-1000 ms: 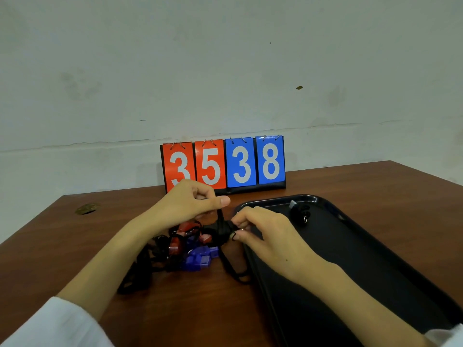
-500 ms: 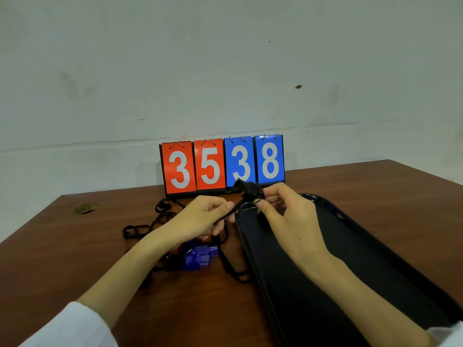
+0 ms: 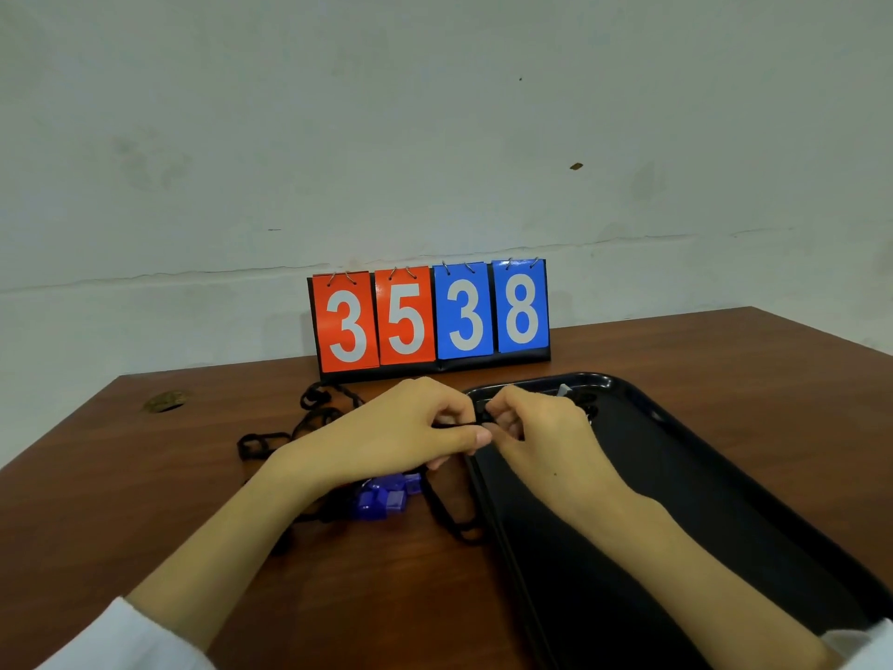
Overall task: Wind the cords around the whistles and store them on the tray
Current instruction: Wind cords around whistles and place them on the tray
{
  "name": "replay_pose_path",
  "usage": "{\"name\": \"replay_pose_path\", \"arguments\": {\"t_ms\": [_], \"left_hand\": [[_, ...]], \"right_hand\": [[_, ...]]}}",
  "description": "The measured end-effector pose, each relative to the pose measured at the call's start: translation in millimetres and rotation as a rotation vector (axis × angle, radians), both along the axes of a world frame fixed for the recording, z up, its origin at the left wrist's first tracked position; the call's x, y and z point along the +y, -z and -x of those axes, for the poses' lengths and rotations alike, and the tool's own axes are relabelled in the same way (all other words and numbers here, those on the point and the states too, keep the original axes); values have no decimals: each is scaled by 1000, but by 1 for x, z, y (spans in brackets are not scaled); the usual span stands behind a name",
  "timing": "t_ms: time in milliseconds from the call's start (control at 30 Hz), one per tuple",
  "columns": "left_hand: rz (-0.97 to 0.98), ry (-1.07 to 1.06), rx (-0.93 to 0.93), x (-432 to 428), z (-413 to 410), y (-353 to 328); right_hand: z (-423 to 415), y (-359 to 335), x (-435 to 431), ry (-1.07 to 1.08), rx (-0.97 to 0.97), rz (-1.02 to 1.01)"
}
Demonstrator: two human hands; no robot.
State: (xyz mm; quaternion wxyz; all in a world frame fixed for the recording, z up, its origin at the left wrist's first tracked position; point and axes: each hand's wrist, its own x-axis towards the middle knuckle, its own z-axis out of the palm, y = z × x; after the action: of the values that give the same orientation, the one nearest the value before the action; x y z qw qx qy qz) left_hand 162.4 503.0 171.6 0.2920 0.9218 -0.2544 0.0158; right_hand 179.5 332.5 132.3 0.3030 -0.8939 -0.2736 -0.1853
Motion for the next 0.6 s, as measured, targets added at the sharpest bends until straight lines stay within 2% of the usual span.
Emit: {"name": "replay_pose_path", "arguments": {"t_ms": [200,300,600], "left_hand": [[58,-83,-74,13,-5,-7],[127,-129,-71,22,-9,-8],[276,-194,94,26,-10,-3]], "right_hand": [[8,0,6,-215,41,100],[9,-1,8,-267,56,62],[13,-5,8,-300,62,-116]]}}
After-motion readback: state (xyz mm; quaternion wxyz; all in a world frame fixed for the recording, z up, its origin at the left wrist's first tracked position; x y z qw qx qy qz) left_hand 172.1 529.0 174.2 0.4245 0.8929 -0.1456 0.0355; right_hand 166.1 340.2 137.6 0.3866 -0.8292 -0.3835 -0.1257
